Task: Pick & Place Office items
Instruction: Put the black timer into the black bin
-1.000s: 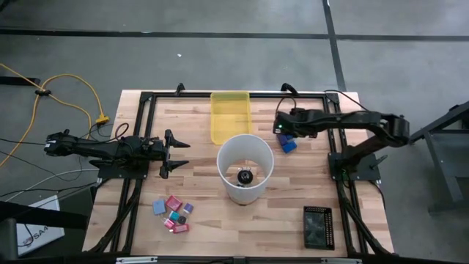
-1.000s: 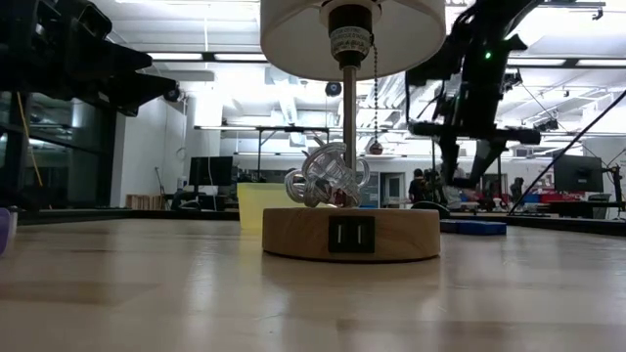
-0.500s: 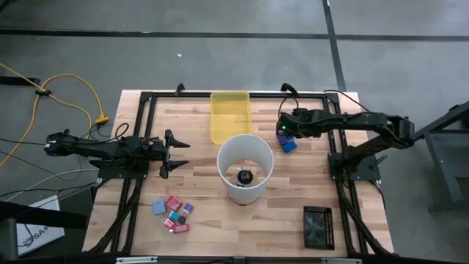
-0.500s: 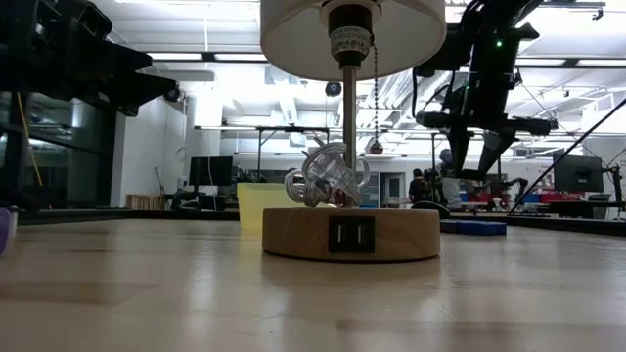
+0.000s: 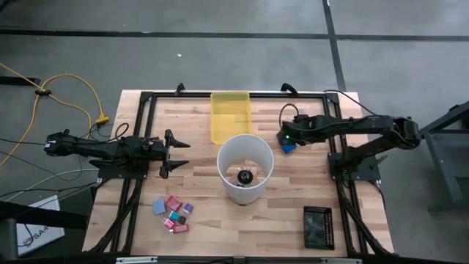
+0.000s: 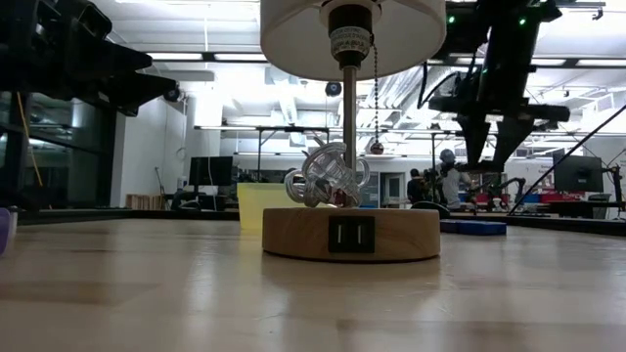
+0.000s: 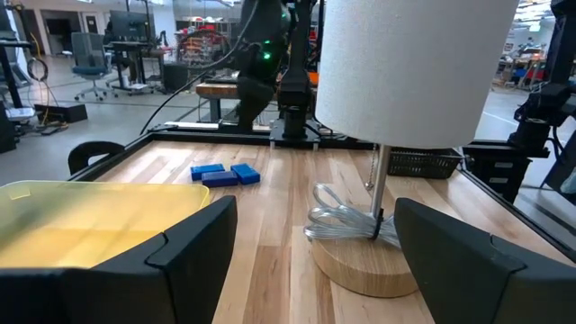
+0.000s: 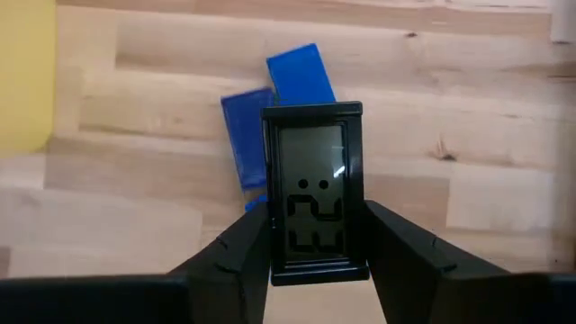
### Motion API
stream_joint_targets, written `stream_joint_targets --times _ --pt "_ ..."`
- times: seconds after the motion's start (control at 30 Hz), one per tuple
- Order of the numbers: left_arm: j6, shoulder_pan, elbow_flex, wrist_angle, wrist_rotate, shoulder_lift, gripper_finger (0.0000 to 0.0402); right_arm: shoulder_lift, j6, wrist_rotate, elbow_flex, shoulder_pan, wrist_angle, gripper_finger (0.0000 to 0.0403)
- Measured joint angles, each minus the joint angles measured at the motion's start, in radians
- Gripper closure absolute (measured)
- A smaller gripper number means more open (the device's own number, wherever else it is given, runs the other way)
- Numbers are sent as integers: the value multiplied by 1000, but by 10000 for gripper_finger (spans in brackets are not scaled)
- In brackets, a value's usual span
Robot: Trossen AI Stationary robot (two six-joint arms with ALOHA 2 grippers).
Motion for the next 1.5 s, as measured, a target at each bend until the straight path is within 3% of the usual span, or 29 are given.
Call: stream_joint_targets --times 0.57,1.2,1.5 --pt "0 0 0 1 0 0 109 -63 196 -14 0 348 -150 257" --pt "0 0 0 1 0 0 109 -63 421 -72 0 827 -152 258" --pt "0 0 0 1 0 0 109 -63 427 -73 0 997 -136 258"
